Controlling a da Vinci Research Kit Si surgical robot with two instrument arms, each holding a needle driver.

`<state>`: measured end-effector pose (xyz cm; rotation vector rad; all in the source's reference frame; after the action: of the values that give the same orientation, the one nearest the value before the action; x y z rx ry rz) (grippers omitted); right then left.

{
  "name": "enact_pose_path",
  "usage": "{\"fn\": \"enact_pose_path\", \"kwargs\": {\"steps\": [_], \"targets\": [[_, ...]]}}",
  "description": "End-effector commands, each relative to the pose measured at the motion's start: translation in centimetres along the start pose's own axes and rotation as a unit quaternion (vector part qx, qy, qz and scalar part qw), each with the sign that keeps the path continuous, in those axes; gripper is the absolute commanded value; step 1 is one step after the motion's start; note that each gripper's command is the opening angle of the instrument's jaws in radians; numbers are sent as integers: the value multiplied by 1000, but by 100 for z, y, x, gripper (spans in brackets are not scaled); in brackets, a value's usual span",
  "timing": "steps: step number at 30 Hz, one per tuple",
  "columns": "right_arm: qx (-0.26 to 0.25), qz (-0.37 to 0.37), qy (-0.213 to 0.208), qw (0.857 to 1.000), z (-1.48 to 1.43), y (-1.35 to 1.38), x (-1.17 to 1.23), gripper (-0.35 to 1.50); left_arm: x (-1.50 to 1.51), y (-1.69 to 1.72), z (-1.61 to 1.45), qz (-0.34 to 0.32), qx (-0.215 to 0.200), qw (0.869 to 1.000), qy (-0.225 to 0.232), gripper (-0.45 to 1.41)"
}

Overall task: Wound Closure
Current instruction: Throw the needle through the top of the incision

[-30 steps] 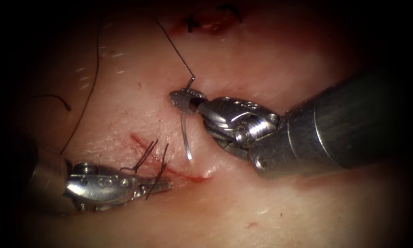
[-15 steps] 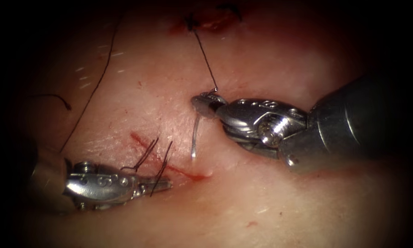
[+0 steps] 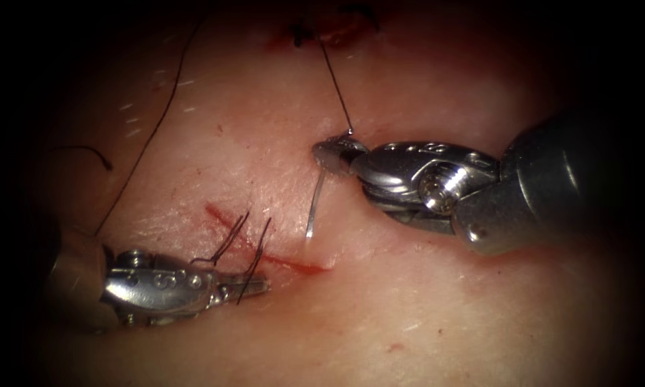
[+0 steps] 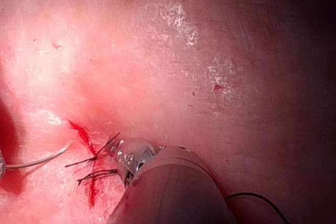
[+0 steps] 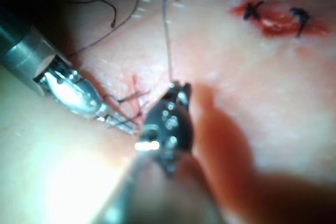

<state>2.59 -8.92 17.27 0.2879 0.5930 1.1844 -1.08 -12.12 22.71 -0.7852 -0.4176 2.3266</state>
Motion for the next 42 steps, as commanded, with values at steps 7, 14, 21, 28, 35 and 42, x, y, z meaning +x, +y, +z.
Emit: {"fn": "enact_pose_path", "kwargs": {"steps": [7, 14, 21, 28, 35, 42], "targets": [[-19, -130, 83, 988, 10, -2, -3, 120, 0, 20, 6, -3, -4, 1000, 0, -45], [-29, -223, 83, 971, -12, 30, -8, 128, 1, 20, 4, -3, -5, 1000, 0, -45], [147, -240, 118, 952, -29, 41, 9, 103, 1, 20, 4, -3, -5, 1000, 0, -45], [236, -254, 132, 929, -9, 8, 14, 110, 1, 20, 4, -3, -5, 1000, 0, -42], [264, -274, 135, 915, 11, 9, 11, 108, 1, 20, 4, -3, -5, 1000, 0, -42], [281, -290, 138, 904, 24, 9, 4, 93, 1, 20, 4, -6, -5, 1000, 0, -42]]}}
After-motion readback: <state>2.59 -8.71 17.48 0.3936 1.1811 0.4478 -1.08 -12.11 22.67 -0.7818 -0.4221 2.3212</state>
